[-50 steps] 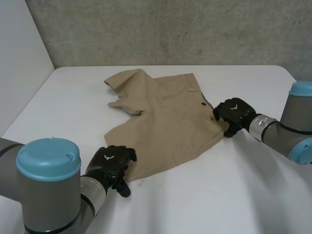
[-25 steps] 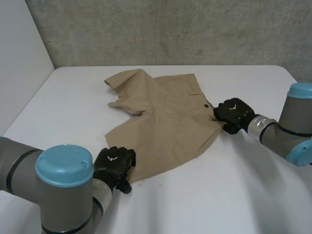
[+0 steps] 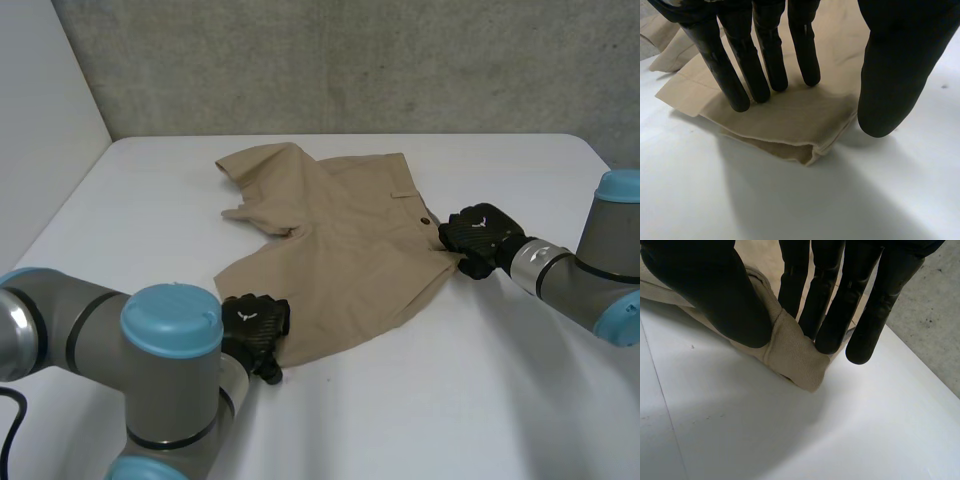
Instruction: Fold the shorts.
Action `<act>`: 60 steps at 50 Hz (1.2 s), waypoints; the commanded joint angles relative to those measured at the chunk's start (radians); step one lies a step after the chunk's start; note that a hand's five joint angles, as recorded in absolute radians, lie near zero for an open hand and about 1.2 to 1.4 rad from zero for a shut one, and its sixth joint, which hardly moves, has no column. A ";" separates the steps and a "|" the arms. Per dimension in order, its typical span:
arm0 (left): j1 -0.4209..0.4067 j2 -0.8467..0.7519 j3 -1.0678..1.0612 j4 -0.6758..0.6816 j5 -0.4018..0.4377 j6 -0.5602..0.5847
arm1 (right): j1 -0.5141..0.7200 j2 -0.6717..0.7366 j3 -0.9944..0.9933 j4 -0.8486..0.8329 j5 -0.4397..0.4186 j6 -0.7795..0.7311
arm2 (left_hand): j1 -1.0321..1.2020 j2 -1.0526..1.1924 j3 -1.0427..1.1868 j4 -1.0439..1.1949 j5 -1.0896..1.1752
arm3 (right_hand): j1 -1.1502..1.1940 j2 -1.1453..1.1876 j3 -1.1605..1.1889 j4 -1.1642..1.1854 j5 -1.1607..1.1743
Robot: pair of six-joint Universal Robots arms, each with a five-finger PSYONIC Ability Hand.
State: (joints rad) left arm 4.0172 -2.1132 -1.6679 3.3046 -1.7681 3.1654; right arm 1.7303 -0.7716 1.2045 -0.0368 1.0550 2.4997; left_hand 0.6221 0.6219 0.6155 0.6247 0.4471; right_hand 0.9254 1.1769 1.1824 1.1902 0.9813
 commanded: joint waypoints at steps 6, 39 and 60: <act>0.026 -0.019 0.027 0.019 -0.019 0.065 | 0.000 -0.011 0.009 0.000 0.002 -0.001 | 0.571 0.571 0.578 0.569 0.572 | 0.471 0.219 0.214 0.206 0.240; 0.075 0.395 -0.142 -0.308 0.044 0.370 | 0.006 -0.336 0.185 0.662 0.075 -0.202 | 0.774 0.774 0.781 0.772 0.775 | 0.471 0.219 0.214 0.206 0.240; 0.160 0.529 -0.150 -0.510 0.335 0.372 | -0.100 -0.655 0.469 0.801 0.056 -0.427 | 0.774 0.774 0.781 0.772 0.775 | 0.471 0.219 0.214 0.206 0.240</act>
State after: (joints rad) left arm 4.1381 -1.4846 -1.8844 2.6639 -1.4299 3.5207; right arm 1.6436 -1.4516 1.6951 0.8101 1.1207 2.0546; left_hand 1.1150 1.1968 1.1877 1.1933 0.9791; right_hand 0.9254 1.1769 1.1917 1.1905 0.9813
